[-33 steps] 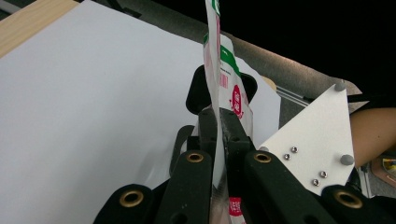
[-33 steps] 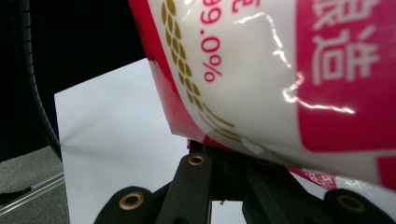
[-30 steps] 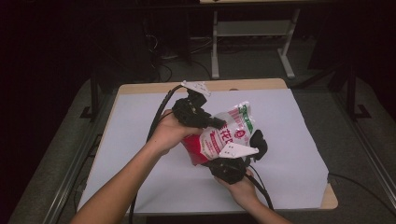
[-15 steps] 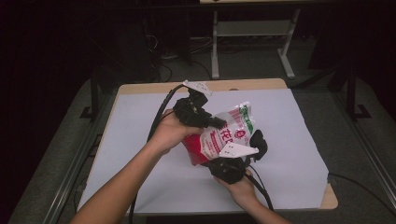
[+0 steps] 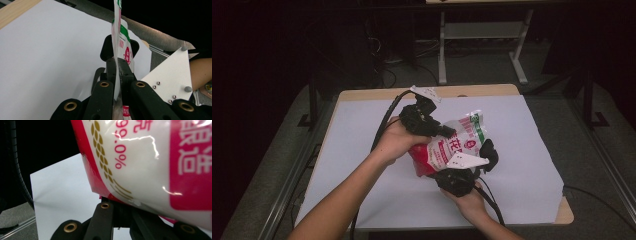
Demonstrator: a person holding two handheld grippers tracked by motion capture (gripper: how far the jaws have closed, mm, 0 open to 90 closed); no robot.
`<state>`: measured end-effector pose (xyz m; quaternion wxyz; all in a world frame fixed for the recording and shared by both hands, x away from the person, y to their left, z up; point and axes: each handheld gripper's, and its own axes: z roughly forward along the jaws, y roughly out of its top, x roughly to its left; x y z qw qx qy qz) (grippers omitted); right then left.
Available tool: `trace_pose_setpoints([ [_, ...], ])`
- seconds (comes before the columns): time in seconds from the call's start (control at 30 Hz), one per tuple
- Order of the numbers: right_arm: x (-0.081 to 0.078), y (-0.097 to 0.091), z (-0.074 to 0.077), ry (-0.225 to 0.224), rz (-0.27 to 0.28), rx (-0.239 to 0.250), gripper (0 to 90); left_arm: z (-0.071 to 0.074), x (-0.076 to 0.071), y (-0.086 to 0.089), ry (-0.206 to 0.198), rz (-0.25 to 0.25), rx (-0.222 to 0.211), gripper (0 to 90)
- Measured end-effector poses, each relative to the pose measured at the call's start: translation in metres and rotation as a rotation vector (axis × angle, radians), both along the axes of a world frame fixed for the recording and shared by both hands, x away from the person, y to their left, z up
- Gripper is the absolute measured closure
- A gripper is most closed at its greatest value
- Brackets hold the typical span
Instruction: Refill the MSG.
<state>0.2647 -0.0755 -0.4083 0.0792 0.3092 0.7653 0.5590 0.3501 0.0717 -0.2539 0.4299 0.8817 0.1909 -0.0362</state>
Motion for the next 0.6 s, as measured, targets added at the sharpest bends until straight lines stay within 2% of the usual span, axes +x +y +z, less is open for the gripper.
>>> trace_pose_setpoints([
  [0.6, 0.0005, 0.0013, -0.0002, -0.002, -0.010, 0.002, 90.0, -0.0020, 0.0013, -0.0015, 0.003, 0.007, -0.005, 90.0],
])
